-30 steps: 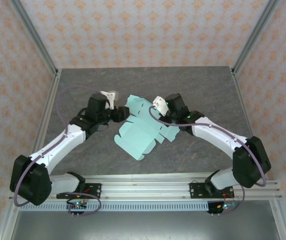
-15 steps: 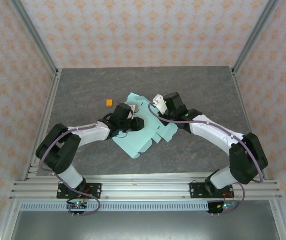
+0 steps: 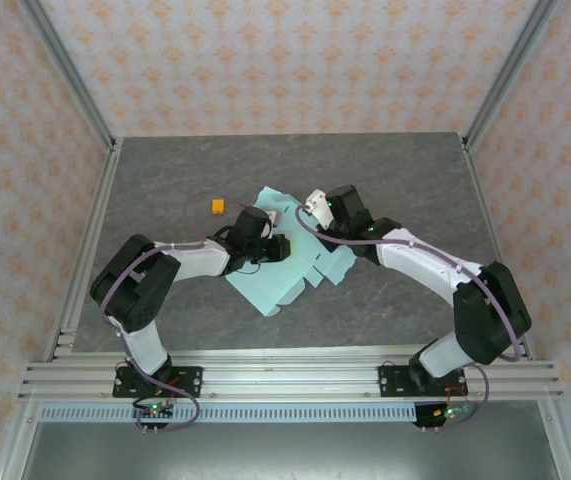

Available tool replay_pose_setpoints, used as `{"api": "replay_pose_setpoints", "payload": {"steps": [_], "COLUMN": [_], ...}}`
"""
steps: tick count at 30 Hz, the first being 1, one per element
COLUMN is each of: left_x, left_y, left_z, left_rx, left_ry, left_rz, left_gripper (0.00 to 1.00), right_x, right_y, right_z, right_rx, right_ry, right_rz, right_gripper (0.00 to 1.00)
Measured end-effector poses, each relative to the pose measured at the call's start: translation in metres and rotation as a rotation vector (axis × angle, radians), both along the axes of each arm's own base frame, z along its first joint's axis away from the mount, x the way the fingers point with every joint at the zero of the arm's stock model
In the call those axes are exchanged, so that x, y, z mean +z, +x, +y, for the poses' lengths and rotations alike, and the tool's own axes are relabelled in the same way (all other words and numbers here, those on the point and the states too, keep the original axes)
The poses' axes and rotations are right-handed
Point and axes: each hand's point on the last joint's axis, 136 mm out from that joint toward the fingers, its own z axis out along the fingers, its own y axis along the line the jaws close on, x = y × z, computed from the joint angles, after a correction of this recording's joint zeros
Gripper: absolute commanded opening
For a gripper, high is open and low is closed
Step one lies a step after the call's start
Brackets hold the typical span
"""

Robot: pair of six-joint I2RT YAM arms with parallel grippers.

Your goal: Fold the paper box

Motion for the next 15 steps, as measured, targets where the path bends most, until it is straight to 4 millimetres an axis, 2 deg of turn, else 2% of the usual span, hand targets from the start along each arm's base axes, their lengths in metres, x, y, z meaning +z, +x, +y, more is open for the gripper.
{"api": "replay_pose_setpoints", "payload": {"steps": [6, 11, 15], "left_x": [-0.005, -0.021, -0.022], "left_y": [0.002, 0.003, 0.005], "left_z": [-0.001, -0.002, -0.004], "left_rx": [0.000, 0.001, 0.003], "left_ry": [0.001, 0.010, 0.010], "left_rz": [0.000, 0.016, 0.004], "left_gripper": [0.07, 0.06, 0.05], "right_x": [-0.004, -0.007, -0.007], "right_y": [0.001, 0.001, 0.001], "right_z": [0.001, 0.001, 0.001], "right_rx": [-0.007, -0.011, -0.011], "right_ry": [0.002, 0.003, 0.003], "right_rz": [0.009, 0.016, 0.017], "right_gripper": [0.00, 0.00, 0.00]}}
